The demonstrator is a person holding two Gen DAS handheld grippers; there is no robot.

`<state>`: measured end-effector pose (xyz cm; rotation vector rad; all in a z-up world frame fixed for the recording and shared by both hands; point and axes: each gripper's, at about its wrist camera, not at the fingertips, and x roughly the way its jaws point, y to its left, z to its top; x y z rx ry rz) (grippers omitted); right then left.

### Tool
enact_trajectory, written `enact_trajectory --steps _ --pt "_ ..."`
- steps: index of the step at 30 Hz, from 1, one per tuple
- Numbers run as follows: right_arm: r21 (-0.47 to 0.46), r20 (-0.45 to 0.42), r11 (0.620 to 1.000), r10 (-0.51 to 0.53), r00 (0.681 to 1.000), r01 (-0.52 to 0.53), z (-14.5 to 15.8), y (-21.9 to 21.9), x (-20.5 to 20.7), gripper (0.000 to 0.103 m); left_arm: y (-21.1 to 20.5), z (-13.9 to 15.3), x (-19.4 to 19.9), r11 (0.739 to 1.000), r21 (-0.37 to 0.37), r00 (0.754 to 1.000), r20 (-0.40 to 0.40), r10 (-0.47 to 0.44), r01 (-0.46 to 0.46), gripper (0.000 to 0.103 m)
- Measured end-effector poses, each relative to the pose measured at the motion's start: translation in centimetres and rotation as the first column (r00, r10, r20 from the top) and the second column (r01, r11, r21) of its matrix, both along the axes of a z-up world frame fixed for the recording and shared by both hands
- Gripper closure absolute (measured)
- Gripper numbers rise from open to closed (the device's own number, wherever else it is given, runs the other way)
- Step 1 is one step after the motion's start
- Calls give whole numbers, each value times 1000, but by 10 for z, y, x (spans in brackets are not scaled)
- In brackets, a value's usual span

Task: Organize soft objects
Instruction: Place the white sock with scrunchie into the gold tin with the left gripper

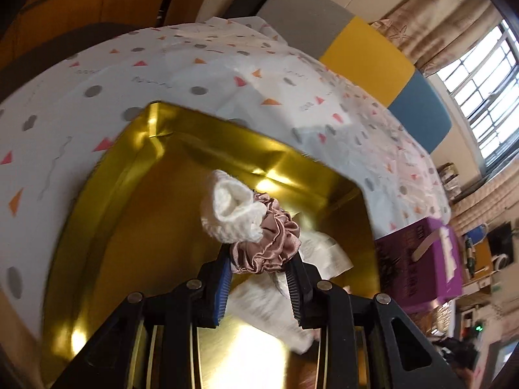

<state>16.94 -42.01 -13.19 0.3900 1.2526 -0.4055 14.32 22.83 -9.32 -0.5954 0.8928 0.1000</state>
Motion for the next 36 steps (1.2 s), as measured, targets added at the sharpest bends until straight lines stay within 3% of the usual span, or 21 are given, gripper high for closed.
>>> enact_trajectory --steps 7,9,11,12,24,31,36 --pt "-15 6 1000 8 1000 -8 0 2 0 61 -37 8 52 998 -31 998 28 -62 63 67" --pt "-20 7 1000 11 1000 -11 0 4 1 62 -45 4 65 997 -13 997 11 -72 72 61" --pt "-26 7 1000 16 1000 -15 0 5 1 62 -50 -2 72 997 8 997 -18 -73 73 44" --pt "-28 8 999 18 1000 -18 1 6 1 63 -51 -3 71 998 17 998 -31 -62 62 40" --pt "-6 44 1000 -5 999 6 8 -4 1 69 -56 12 3 987 146 998 6 -70 69 33" --pt "16 147 999 -48 988 46 26 -18 -6 69 -72 11 -33 978 171 993 0 -120 118 32" --pt "23 200 1000 -20 980 16 35 -12 -4 69 -90 10 -50 961 213 984 -8 -177 175 32"
